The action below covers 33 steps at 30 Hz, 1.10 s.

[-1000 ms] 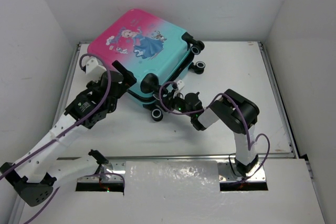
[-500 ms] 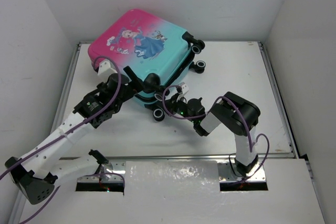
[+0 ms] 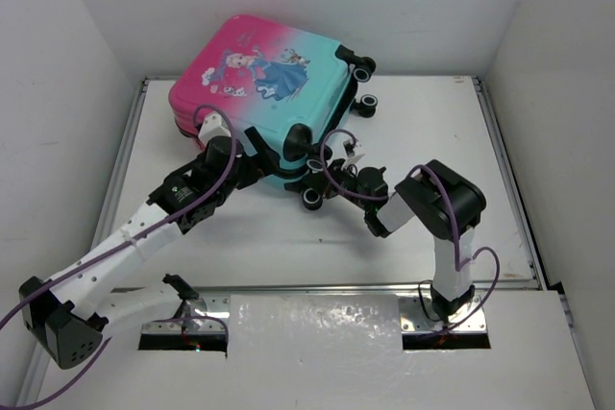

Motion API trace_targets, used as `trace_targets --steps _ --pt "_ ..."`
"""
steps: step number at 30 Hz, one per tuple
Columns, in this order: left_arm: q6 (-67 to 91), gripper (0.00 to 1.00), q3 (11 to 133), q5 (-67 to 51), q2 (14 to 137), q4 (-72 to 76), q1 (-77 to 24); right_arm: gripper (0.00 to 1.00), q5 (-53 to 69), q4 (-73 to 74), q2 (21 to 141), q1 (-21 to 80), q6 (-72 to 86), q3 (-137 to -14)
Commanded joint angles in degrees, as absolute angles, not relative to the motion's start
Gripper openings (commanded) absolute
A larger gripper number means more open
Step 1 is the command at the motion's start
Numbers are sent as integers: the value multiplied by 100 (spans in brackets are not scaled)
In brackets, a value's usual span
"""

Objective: Pack the luggage

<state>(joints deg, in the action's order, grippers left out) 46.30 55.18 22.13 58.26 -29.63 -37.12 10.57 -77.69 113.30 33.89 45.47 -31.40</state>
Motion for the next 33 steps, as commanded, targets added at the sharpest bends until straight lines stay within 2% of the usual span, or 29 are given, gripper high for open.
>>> trace_targets --steps 1,7,13,15,20,23,28,33 --pt "4386 100 5458 1978 5827 -2330 -3683 0 888 -9703 11136 3085 5430 -3559" --pt "4166 100 5318 1566 5871 -1627 -3683 0 -385 -9694 10916 2980 6423 -2980" --pt "4315 100 5414 1239 6187 -1407 -3744 0 -1361 -9677 11443 2611 7259 -3137" --pt "4368 100 5379 1222 6214 -1301 -3797 0 -1266 -9650 11540 2549 7277 -3348" --pt "4570 100 5764 1213 6845 -1125 -3998 0 -55 -9510 11813 2399 7182 -4227" --pt "5103 100 6546 1572 7574 -1440 -4209 0 200 -9667 11795 2391 6926 -4035" --pt "6229 100 8653 2975 9182 -3503 -4640 0 720 -9721 11944 2373 6768 -4086" --pt "6960 100 10411 3252 10509 -5041 -4939 0 773 -9712 11971 2303 6671 -4105"
